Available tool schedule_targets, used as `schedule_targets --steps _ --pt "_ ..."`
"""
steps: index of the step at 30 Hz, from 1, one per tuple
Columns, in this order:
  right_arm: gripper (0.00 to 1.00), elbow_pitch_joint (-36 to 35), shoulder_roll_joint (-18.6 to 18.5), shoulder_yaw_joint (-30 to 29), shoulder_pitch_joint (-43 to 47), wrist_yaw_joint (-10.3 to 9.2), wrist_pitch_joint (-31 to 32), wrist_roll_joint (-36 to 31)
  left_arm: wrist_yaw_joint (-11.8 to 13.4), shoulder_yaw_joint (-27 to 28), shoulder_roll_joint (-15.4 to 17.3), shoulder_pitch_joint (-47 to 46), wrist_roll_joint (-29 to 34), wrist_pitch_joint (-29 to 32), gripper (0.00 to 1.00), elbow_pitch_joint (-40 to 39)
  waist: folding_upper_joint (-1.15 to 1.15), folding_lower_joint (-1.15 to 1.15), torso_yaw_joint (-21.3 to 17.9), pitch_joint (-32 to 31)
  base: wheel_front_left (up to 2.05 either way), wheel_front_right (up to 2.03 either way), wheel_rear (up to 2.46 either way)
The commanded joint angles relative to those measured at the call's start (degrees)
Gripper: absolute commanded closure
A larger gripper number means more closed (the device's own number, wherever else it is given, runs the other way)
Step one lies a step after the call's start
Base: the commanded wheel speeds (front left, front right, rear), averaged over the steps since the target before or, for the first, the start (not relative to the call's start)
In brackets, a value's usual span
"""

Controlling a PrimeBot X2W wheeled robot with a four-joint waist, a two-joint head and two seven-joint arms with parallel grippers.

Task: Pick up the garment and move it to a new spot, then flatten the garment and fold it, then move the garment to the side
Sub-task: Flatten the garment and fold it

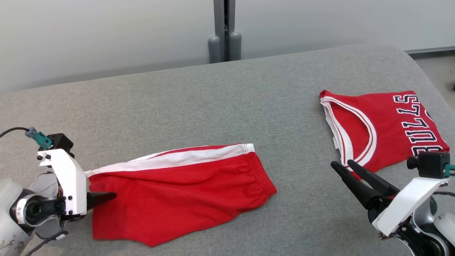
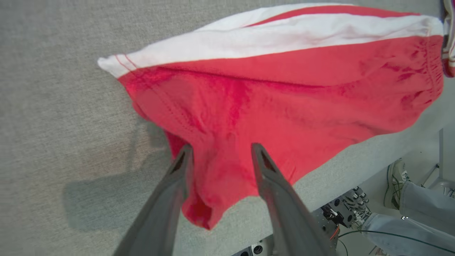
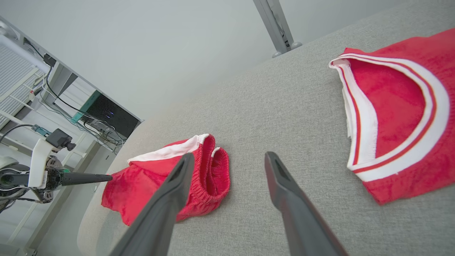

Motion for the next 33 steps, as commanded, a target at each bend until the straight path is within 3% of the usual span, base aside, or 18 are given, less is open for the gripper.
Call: schedule_targets --steps 1,4,9,13,18,26,29,33 --pt "0.0 -0.16 0.35 -0.8 0.91 0.01 0.48 -0.66 0.22 0.11 0.19 -0.16 0.61 -0.86 0.0 0.28 0.0 0.0 0.53 -0.36 0.0 0.0 0.0" --pt "0.0 -0.79 1.21 -2.54 1.68 0.01 0.85 -2.2 -0.26 0.49 1.43 -1.24 3.03 -3.53 0.0 -0.36 0.0 0.0 1.17 -0.85 0.0 0.0 0.0" --pt "0.0 -2.05 2.38 -4.52 2.53 0.01 0.03 -5.89 0.31 2.96 3.28 -2.21 7.91 -13.57 0.0 -3.01 0.0 0.0 1.75 -1.48 0.0 0.0 0.0" --pt "0.0 -2.91 4.3 -7.65 3.36 0.01 -3.58 -11.56 3.03 6.3 4.35 0.95 12.03 -27.13 0.0 -7.35 0.0 0.0 2.32 -2.33 0.0 0.0 0.0" --pt "0.0 -3.02 7.81 -12.64 5.46 0.01 -7.12 -18.83 8.72 10.21 3.98 7.3 14.35 -41.44 0.0 -14.26 0.0 0.0 3.79 -3.45 0.0 0.0 0.0" --pt "0.0 -2.87 13.9 -21.24 9.28 0.01 -11.99 -32.81 17.95 15.3 -0.94 19.75 17.71 -59.0 0.0 -23.02 0.0 0.0 6.17 -3.94 0.0 0.0 0.0" --pt "0.0 -2.47 17.28 -24.26 10.69 0.01 -13.98 -36.77 19.73 17.42 -4.38 23.92 21.41 -60.14 0.0 -23.44 0.0 0.0 6.76 -3.78 0.0 0.0 0.0" --pt "0.0 -1.18 20.35 -26.87 12.58 0.01 -15.01 -40.54 19.89 22.48 -9.82 28.99 29.16 -60.19 0.0 -24.88 0.0 0.0 7.51 -4.05 0.0 0.0 0.0"
